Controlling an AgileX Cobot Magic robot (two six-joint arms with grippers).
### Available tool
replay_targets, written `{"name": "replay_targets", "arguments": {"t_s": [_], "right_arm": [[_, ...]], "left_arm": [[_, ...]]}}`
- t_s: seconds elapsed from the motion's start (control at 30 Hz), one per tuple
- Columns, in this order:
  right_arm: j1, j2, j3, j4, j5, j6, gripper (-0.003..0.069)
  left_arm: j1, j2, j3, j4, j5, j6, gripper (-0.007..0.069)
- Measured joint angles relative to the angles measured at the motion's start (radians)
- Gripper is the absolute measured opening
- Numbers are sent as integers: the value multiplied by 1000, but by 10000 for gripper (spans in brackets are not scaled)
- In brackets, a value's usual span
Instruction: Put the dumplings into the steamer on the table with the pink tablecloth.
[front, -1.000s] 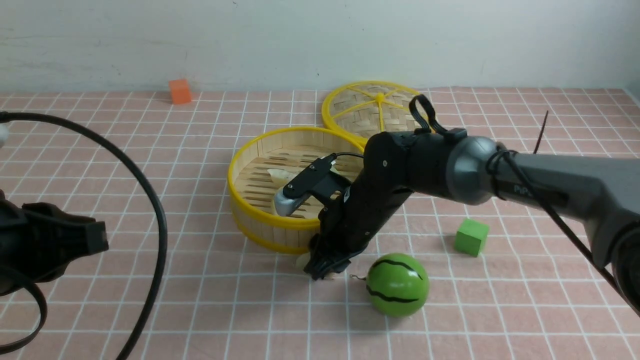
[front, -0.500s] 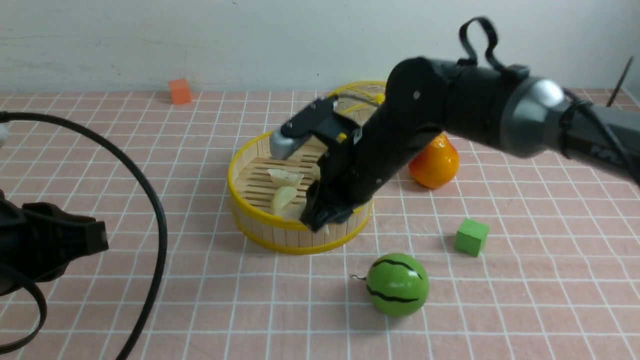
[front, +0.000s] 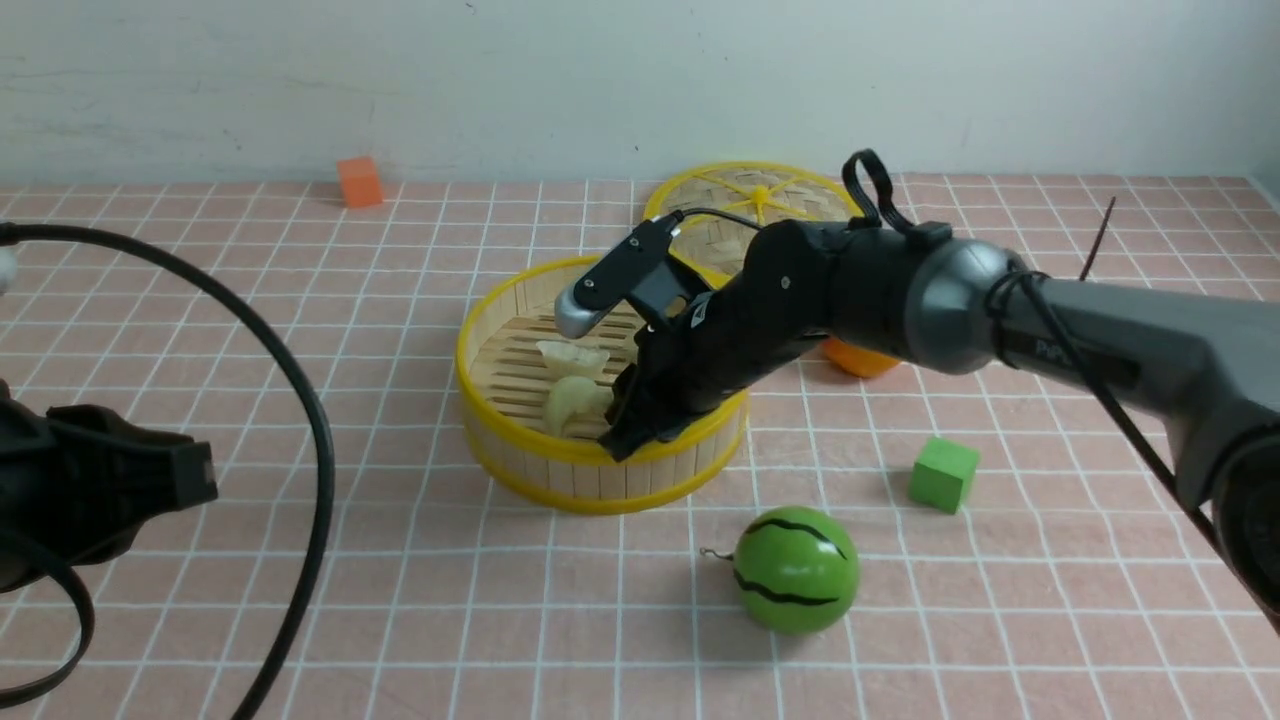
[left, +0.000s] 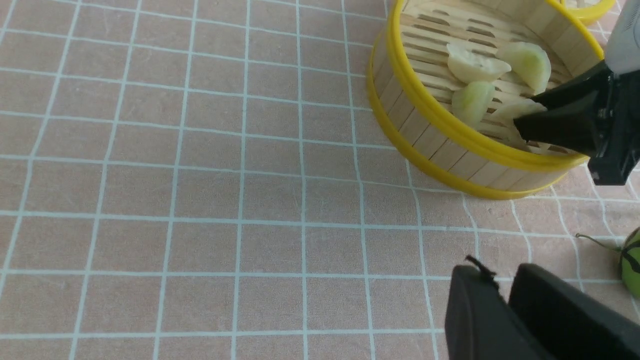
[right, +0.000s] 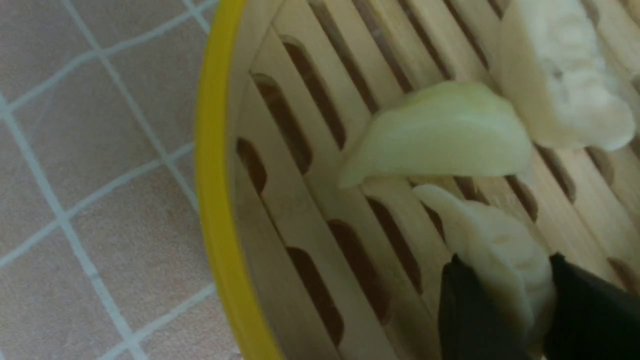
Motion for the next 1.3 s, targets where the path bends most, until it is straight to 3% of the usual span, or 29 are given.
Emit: {"name": "replay_targets", "arguments": {"t_s": [0.37, 0.6, 0.67, 0.87, 1.07, 1.13, 1.3], "right_arm": [[0, -28, -2, -41, -2, 1, 486], [0, -256, 0, -175, 75, 12, 495], [0, -333, 0, -191, 109, 38, 473], [0, -684, -1, -248, 283, 189, 301], [0, -985, 81, -401, 546, 450, 13], [0, -1049, 147, -410, 552, 482, -10], [0, -1332, 576, -414, 401, 542, -19]], "left_arm": [[0, 0, 0, -1, 0, 0, 110], [0, 0, 0, -1, 0, 0, 115], [0, 0, 0, -1, 0, 0, 118], [0, 0, 0, -1, 0, 0, 123], [0, 0, 0, -1, 0, 0, 128], [0, 0, 0, -1, 0, 0, 128], [0, 0, 0, -1, 0, 0, 128]]}}
